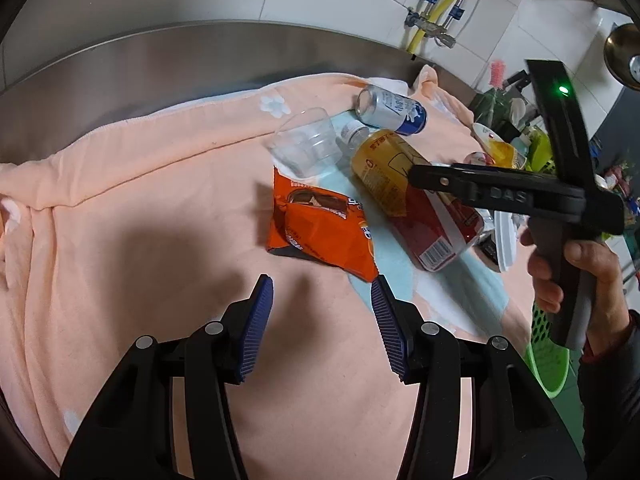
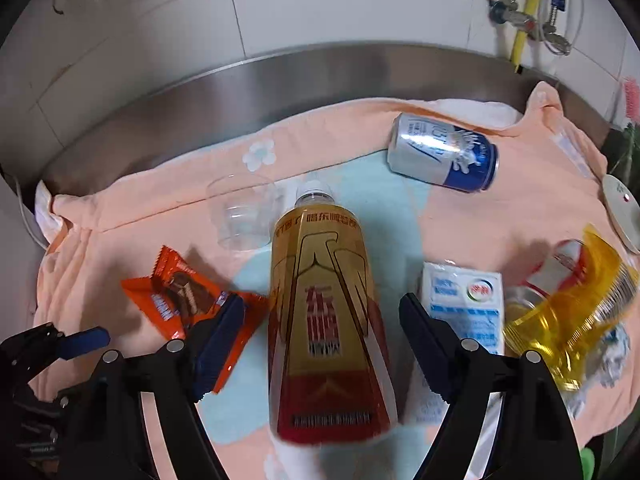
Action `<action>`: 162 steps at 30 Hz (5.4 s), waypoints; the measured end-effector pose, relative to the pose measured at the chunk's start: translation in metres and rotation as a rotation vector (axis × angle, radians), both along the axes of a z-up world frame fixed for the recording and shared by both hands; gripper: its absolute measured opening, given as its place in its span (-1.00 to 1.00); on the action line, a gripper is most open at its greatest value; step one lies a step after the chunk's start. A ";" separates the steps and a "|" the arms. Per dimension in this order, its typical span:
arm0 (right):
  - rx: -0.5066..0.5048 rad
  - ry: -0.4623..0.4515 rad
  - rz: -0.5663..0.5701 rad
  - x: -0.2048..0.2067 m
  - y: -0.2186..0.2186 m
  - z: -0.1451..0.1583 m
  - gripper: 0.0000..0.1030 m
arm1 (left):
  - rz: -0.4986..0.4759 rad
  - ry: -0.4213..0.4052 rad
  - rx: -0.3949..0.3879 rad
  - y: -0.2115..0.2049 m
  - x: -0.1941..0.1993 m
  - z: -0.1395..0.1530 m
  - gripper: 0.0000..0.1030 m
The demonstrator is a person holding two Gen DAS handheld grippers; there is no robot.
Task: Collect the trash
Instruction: 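Grasp the brown-labelled drink bottle with the right tool, then drop the bottle into the green basket while the left tool grasps the orange snack wrapper, then release the orange snack wrapper from the left tool into the green basket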
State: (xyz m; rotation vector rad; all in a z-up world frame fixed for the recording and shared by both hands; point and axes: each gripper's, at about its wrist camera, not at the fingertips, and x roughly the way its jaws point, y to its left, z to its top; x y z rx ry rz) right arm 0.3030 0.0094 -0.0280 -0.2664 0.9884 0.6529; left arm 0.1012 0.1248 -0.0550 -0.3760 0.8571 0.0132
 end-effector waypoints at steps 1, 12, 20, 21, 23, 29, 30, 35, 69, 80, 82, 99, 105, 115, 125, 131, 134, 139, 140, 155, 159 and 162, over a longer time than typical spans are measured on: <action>-0.007 0.003 0.003 0.003 0.003 -0.003 0.47 | 0.001 0.003 -0.001 0.000 0.002 -0.001 0.00; -0.031 0.085 0.000 0.030 0.016 -0.031 0.34 | 0.010 0.030 -0.027 0.001 0.016 -0.012 0.00; -0.024 0.089 -0.001 0.027 0.017 -0.038 0.25 | 0.029 0.047 -0.014 0.003 0.026 -0.018 0.15; -0.018 0.090 -0.001 0.026 0.016 -0.038 0.25 | 0.029 0.044 -0.012 0.004 0.028 -0.018 0.16; -0.007 0.089 0.001 0.022 0.013 -0.036 0.25 | 0.026 0.036 -0.003 0.005 0.030 -0.016 0.22; 0.032 0.067 0.001 0.005 -0.001 -0.024 0.25 | -0.010 0.009 0.042 0.004 0.045 -0.009 0.52; 0.037 0.063 -0.001 0.003 -0.002 -0.022 0.25 | -0.017 0.006 0.047 0.003 0.047 -0.009 0.58; 0.069 0.035 -0.004 -0.014 -0.017 -0.007 0.25 | -0.069 -0.010 0.074 -0.002 0.061 -0.006 0.69; 0.107 -0.084 -0.491 -0.151 -0.285 0.005 0.25 | -0.116 0.020 0.106 -0.012 0.074 -0.024 0.12; 0.054 -0.027 -0.735 -0.153 -0.373 -0.040 0.25 | -0.173 -0.060 0.056 -0.038 0.047 0.009 0.11; 0.024 -0.013 -0.762 -0.150 -0.382 -0.053 0.25 | -0.198 -0.072 0.053 -0.051 0.046 0.015 0.11; 0.006 0.135 -0.859 -0.135 -0.436 -0.130 0.28 | -0.530 -0.093 0.035 -0.217 0.060 0.033 0.11; 0.015 0.098 -0.860 -0.150 -0.447 -0.122 0.39 | -0.627 -0.076 0.013 -0.274 0.067 0.027 0.11; 0.057 -0.006 -0.877 -0.194 -0.456 -0.076 0.47 | -0.770 -0.025 0.027 -0.365 0.071 0.005 0.12; 0.057 -0.088 -0.937 -0.233 -0.477 -0.045 0.53 | -0.864 0.060 0.037 -0.424 0.068 -0.030 0.30; 0.055 -0.124 -0.960 -0.249 -0.488 -0.031 0.56 | -0.906 0.079 0.032 -0.444 0.061 -0.039 0.56; 0.056 -0.135 -0.964 -0.252 -0.489 -0.027 0.57 | -0.911 0.076 0.011 -0.445 0.059 -0.037 0.66; 0.068 -0.143 -0.953 -0.253 -0.484 -0.022 0.58 | -0.908 0.065 0.022 -0.442 0.055 -0.033 0.69; 0.068 -0.147 -0.948 -0.253 -0.481 -0.020 0.58 | -0.904 0.059 0.023 -0.439 0.054 -0.031 0.69; 0.109 -0.164 -0.811 -0.228 -0.428 -0.006 0.66 | -0.718 -0.035 0.078 -0.341 0.052 0.007 0.69; 0.126 -0.160 -0.752 -0.211 -0.403 -0.003 0.66 | -0.640 -0.049 0.097 -0.305 0.058 0.013 0.69; 0.137 -0.162 -0.697 -0.194 -0.382 0.002 0.66 | -0.578 -0.052 0.087 -0.277 0.064 0.017 0.69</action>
